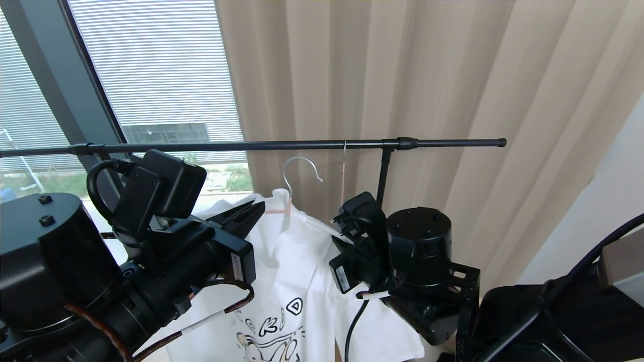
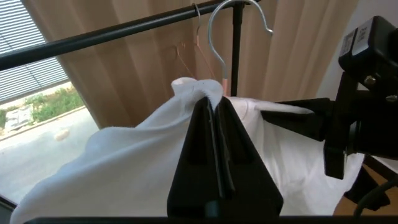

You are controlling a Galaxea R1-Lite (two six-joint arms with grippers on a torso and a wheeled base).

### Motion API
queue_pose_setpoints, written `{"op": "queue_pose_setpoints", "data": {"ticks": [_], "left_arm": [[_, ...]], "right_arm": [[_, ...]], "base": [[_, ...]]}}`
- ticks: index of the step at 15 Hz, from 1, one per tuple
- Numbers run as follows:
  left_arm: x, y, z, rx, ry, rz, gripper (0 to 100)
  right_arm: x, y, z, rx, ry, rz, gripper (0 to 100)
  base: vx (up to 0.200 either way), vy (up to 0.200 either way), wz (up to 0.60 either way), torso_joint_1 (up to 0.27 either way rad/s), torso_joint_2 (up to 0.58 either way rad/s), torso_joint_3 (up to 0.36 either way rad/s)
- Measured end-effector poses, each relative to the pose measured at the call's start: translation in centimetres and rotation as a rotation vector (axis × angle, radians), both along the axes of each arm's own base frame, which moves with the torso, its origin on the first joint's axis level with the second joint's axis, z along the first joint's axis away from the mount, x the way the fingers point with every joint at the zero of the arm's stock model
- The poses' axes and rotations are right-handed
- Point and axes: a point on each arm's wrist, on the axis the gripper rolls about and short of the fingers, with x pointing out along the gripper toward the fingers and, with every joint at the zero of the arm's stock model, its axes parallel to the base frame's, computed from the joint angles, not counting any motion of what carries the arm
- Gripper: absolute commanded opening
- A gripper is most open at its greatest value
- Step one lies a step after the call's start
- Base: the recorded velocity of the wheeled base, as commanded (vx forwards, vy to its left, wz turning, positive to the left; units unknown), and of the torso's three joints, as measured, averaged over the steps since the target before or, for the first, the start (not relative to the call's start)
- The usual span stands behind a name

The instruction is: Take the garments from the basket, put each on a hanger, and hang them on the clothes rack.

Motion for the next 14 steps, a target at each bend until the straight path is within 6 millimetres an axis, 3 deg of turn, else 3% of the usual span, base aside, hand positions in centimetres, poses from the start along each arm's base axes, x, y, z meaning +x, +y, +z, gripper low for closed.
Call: {"op": "queue_pose_setpoints", "data": {"ticks": [14], "left_arm": [[0.1,0.8,-0.1,0.003,-0.004,-0.016,0]], "right_arm": [[0.2,-0.4,1.4,0.128,-0.072,0.026,0]], "base": [[0.0,0.0,0.0,0.0,0.0,0.0]]}}
